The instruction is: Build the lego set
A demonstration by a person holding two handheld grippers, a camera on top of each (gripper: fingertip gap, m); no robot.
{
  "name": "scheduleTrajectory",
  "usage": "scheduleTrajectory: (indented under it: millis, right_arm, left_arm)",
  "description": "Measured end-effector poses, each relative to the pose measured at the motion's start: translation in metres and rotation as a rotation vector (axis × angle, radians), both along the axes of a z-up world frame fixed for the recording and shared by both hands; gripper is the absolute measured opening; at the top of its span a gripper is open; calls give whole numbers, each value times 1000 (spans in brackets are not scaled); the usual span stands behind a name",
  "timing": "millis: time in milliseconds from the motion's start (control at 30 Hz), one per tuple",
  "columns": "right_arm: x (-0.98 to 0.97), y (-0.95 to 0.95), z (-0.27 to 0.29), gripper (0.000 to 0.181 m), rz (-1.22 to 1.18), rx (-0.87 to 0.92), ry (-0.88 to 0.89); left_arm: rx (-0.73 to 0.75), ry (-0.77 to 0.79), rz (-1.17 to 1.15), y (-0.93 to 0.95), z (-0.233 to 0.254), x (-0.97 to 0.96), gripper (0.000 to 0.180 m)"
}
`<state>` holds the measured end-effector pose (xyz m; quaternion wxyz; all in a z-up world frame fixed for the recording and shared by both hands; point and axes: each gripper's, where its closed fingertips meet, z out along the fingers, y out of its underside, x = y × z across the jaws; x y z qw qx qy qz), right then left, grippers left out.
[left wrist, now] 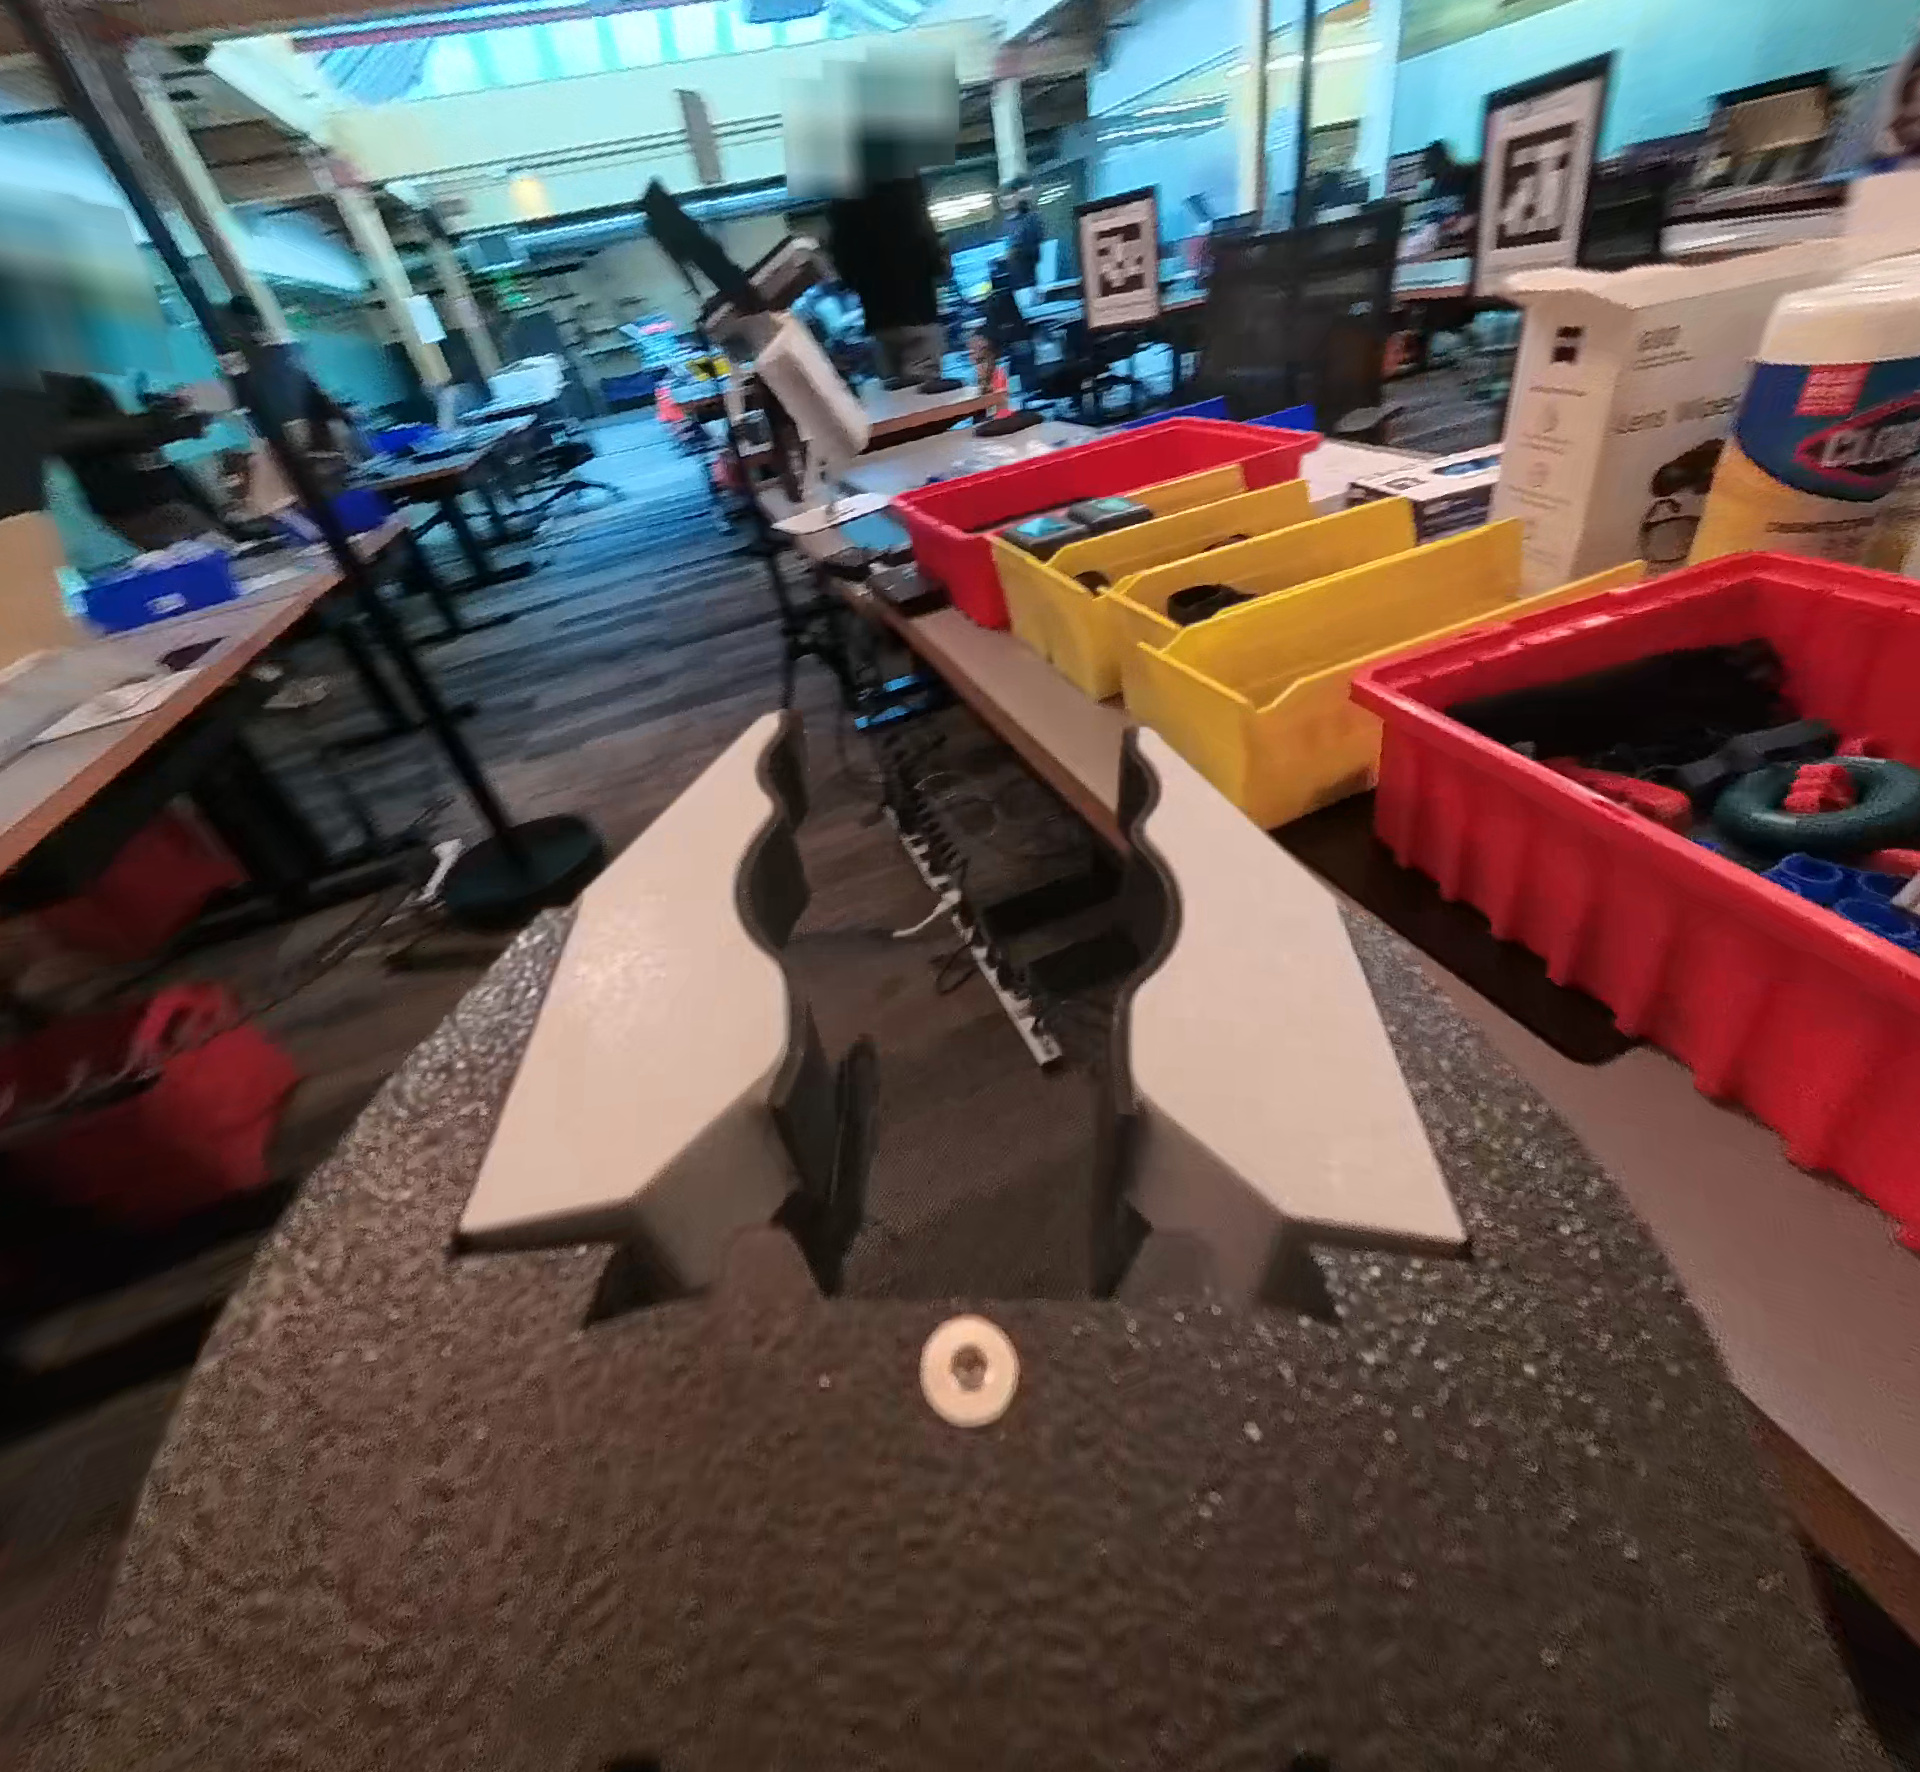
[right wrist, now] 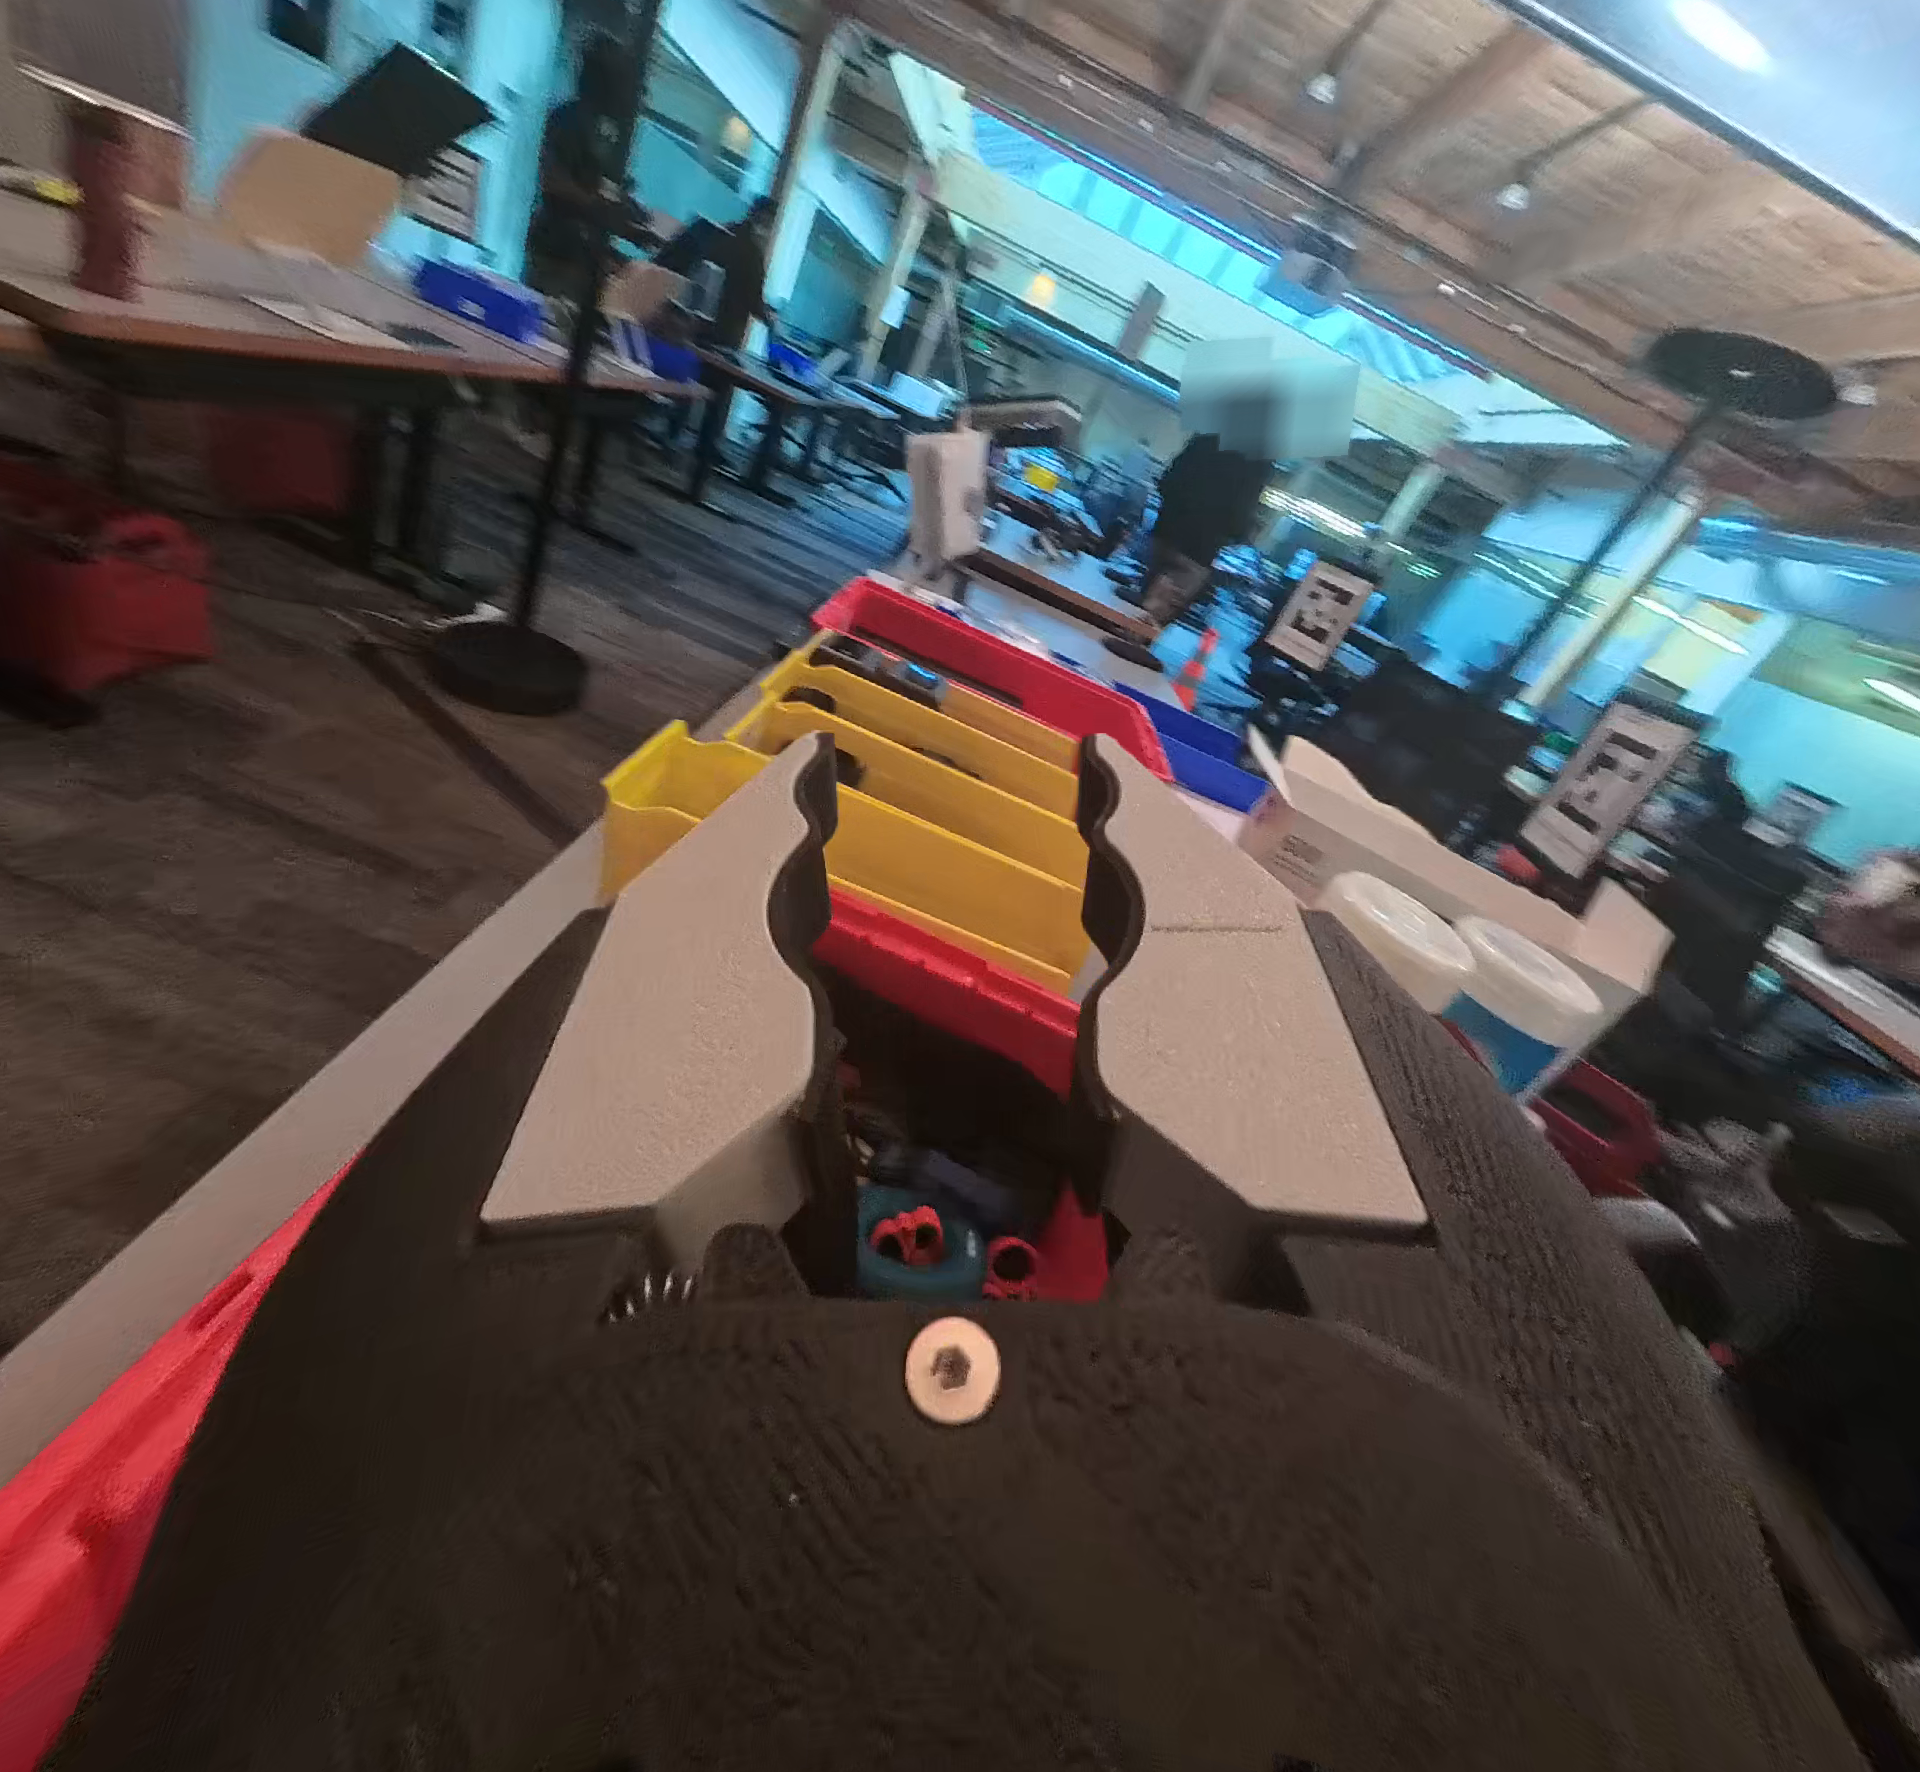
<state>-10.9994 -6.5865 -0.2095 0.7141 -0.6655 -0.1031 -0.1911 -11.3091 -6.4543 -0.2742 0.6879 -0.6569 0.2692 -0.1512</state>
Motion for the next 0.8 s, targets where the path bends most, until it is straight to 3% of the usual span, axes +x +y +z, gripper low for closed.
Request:
scheduleTrajectory:
  millis: [200,433,700,800]
  right_arm:
    - [-42,48,-5,45,-164,-25,24]
    - [-96,110,-23,45,-212,-94,4]
    - [-69,121,-33,45,-413,-218,-151]
    - [-28,106,-40,45,-590,-331,-339]
  left_arm:
    - [10,51,-228,77,12,3,58]
    - [-61,9,-288,139,-5,-30,58]
    - [-182,-25,-402,181,-42,1,57]
    - [-140,-18,-455,197,-38,30,58]
